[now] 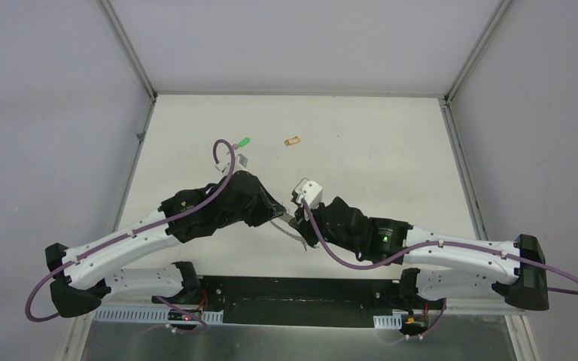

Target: Put the keys on the keyring

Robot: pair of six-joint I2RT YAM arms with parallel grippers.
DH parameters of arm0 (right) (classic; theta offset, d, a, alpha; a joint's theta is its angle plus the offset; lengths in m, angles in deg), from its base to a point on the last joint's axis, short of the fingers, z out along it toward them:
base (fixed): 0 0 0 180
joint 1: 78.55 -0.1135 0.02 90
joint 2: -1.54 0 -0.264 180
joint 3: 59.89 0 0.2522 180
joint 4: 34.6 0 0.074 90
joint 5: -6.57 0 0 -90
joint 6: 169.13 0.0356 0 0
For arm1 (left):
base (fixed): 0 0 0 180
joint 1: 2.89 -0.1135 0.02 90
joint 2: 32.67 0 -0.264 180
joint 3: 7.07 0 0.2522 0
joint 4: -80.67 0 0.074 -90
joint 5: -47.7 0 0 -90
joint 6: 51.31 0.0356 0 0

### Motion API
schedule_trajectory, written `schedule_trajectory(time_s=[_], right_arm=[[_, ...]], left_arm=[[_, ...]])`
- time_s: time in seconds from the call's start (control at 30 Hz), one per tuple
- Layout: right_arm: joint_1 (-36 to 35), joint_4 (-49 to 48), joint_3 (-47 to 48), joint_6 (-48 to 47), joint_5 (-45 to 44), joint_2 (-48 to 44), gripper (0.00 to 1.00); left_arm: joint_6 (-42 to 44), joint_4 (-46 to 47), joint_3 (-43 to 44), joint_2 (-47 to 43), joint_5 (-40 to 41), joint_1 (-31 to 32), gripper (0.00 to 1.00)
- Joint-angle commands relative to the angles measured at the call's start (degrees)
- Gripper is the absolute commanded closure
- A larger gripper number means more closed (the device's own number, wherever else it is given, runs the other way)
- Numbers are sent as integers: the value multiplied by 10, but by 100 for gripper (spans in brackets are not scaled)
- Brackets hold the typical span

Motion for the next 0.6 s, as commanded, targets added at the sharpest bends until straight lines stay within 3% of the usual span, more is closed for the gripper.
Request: schedule_trajectory(time_s=[0.0, 0.37, 0.57], right_arm=[[0, -27, 21, 4, -4, -9, 100], [1, -27, 21, 5, -4, -6, 100], [0, -27, 21, 5, -4, -6, 100]], left_arm=[[-12, 24, -8, -8, -13, -8, 88], [-4, 23, -3, -21, -14, -8, 100], [11, 23, -1, -26, -14, -8, 100]])
